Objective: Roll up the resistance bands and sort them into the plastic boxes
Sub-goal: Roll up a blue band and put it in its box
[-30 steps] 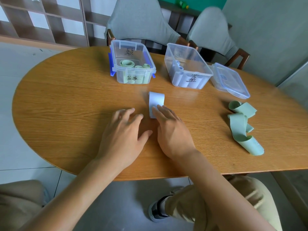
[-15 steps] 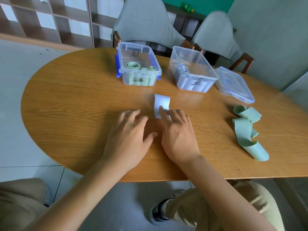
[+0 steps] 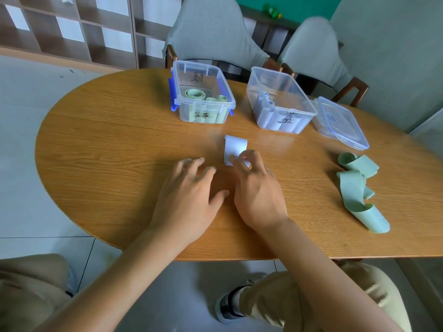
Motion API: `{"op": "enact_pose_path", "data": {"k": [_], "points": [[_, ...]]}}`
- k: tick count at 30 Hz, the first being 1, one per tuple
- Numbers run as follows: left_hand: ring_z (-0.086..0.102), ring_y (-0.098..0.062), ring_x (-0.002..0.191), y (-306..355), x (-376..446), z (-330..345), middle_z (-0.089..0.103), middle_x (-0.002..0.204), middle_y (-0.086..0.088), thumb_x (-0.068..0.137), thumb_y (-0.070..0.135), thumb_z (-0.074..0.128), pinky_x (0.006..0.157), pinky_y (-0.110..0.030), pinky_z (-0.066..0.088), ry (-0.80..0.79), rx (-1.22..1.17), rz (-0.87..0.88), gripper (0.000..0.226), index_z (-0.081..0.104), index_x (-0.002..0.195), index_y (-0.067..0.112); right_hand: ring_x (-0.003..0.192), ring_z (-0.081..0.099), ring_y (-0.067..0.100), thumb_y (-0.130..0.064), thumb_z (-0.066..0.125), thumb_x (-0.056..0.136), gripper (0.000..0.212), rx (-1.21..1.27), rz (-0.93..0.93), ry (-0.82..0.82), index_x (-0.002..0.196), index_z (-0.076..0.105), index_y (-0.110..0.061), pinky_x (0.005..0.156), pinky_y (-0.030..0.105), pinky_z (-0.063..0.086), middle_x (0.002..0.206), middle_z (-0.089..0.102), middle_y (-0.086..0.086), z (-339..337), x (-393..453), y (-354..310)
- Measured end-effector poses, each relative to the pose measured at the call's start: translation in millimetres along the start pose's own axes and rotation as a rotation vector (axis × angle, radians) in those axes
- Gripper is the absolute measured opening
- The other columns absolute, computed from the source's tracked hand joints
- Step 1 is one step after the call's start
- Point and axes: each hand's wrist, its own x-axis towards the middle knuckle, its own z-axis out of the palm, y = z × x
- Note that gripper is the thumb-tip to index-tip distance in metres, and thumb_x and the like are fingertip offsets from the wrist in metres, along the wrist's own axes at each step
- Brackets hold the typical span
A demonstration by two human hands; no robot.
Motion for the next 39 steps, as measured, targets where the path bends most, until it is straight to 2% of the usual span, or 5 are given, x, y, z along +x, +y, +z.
{"op": "enact_pose_path", "data": {"k": [4, 11, 20, 31, 39], "points": [[0.037, -0.024, 0.137, 0, 0, 0, 0.051, 0.145, -0.002, 0.091, 0.058, 0.055, 0.11, -0.039, 0.036, -0.003, 0.009, 0.001, 0.056, 0.061, 0.133, 0.022, 0.094, 0.061, 0.035, -0.023, 0.022, 0.078, 0.065, -0.007, -0.017, 0.006, 0.129, 0.061, -0.012, 0.082, 0.038, 0.049, 0.117, 0.058, 0.01, 3, 7, 4], [0.037, -0.024, 0.137, 0, 0, -1, 0.051, 0.145, -0.003, 0.092, 0.058, 0.055, 0.11, -0.039, 0.038, -0.005, -0.001, -0.001, 0.055, 0.061, 0.132, 0.021, 0.113, 0.054, 0.036, -0.025, 0.017, 0.072, 0.066, 0.021, -0.054, 0.0, 0.119, 0.058, -0.007, 0.095, 0.044, 0.046, 0.113, 0.064, 0.012, 3, 18, 6], [0.036, -0.024, 0.139, 1, 0, -1, 0.049, 0.146, -0.002, 0.093, 0.056, 0.055, 0.11, -0.042, 0.041, -0.014, -0.02, -0.005, 0.054, 0.06, 0.134, 0.022, 0.135, 0.045, 0.034, -0.019, 0.018, 0.08, 0.063, -0.044, -0.066, -0.031, 0.127, 0.059, -0.006, 0.106, 0.047, 0.042, 0.136, 0.06, 0.011, 17, 34, 17], [0.037, -0.023, 0.137, 0, 0, -1, 0.051, 0.144, -0.002, 0.092, 0.056, 0.056, 0.111, -0.04, 0.039, 0.009, -0.033, -0.001, 0.054, 0.061, 0.132, 0.021, 0.098, 0.055, 0.037, -0.007, 0.05, 0.089, 0.033, -0.11, -0.086, 0.095, 0.119, 0.064, -0.006, 0.08, 0.045, 0.047, 0.111, 0.059, 0.014, 24, 51, 21], [0.037, -0.024, 0.137, 1, 0, -4, 0.05, 0.145, -0.001, 0.092, 0.057, 0.054, 0.11, -0.039, 0.038, 0.016, -0.051, -0.001, 0.053, 0.061, 0.132, 0.023, 0.098, 0.057, 0.035, -0.004, 0.056, 0.089, 0.026, -0.037, -0.077, 0.063, 0.114, 0.059, -0.009, 0.078, 0.038, 0.044, 0.105, 0.066, 0.011, 26, 75, 30]]}}
